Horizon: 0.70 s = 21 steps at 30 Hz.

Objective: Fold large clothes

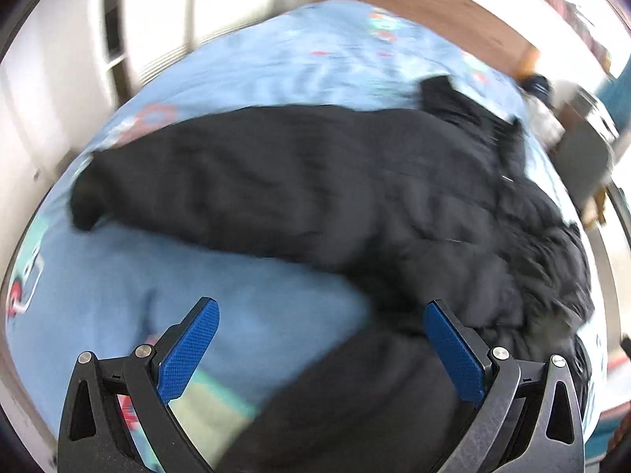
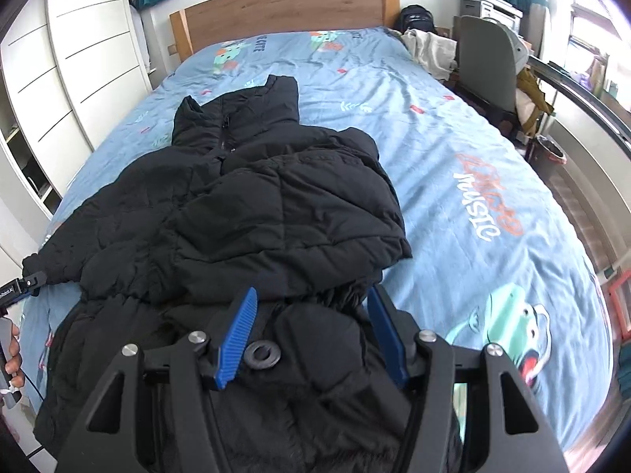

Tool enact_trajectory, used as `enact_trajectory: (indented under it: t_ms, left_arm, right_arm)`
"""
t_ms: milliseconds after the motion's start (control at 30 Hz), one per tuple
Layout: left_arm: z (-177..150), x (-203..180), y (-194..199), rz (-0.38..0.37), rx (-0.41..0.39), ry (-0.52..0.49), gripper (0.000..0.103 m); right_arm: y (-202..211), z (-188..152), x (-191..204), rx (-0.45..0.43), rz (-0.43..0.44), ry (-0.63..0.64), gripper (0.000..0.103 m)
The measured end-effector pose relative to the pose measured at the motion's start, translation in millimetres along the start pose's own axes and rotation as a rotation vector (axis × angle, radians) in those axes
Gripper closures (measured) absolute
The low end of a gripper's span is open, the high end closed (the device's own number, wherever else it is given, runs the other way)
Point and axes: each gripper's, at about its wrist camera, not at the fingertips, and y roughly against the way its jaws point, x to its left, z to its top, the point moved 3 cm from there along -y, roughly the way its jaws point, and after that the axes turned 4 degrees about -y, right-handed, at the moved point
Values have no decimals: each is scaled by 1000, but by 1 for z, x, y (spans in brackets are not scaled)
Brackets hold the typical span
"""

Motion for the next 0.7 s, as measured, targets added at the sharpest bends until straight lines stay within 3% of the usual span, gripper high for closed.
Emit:
enact_trajectory:
  t_ms: [133, 300, 467, 633, 700]
  left_arm:
    - [3, 66, -6, 9, 8, 144, 1]
    - [21, 152, -12, -63, -40, 399, 1]
    - [36, 193, -26, -87, -47, 537, 3]
    - [54, 205, -49, -46, 5, 570, 15]
    - [55, 208, -58, -81, 22, 599, 30]
  right_arm:
    - [15, -6, 6, -10, -8, -39, 46]
    - [22, -11, 13, -6, -28, -70, 46]
    - [27, -9, 22, -8, -43, -68, 46]
    - [29, -6, 27, -9, -53, -50, 46]
    - [28, -6, 28, -9, -52, -49, 46]
